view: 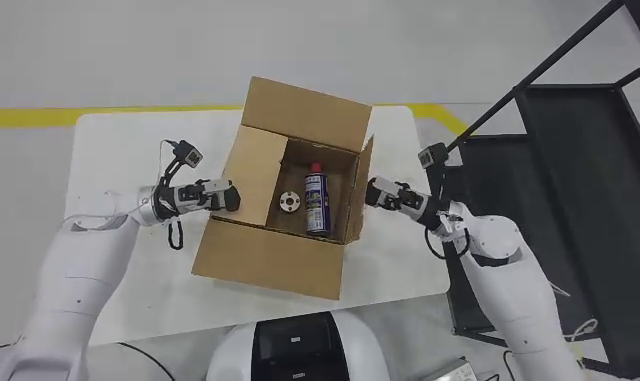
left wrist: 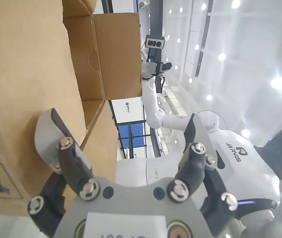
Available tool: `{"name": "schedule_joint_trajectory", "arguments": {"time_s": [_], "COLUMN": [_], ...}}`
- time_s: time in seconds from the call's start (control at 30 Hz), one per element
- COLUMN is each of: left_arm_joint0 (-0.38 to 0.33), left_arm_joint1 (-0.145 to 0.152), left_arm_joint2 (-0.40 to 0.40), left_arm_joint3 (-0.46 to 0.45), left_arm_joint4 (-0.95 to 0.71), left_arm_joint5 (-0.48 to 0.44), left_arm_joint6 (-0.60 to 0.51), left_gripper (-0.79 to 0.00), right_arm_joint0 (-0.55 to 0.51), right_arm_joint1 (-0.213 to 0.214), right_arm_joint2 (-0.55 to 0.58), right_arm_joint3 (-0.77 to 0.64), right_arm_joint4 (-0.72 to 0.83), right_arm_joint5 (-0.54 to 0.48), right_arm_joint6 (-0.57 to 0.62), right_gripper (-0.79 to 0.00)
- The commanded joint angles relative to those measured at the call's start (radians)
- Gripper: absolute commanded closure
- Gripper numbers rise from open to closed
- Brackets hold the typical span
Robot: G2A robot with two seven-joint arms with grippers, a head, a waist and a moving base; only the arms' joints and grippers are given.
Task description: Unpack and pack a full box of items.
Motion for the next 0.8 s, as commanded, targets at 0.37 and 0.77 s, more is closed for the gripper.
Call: {"name": "schedule_joint_trajectory", "arguments": {"time_s": [0.37,0.77], "left_arm_joint0": [0.047,0.099], "left_arm_joint1": [0.027,0.043], "left_arm_joint2": [-0.058,-0.115], "left_arm_joint3": [-0.058,-0.145], "left_arm_joint4": [0.048,-0.086], "left_arm_joint5": [-0.039,-0.009], "left_arm_joint6": [0.039,0.009], "left_gripper": [-0.785,-0.785], "right_arm_joint0": [0.310,0.201], "right_arm_joint1": [-0.044,-0.017], "right_arm_joint2": [-0.332,-0.233], "right_arm_joint3": [0.225,0.056], "right_arm_joint4": [-0.258,-0.156], "right_arm_joint5": [0.125,0.064], "right_arm_joint6": [-0.008,0.057], "right_gripper": [-0.785,-0.785]}}
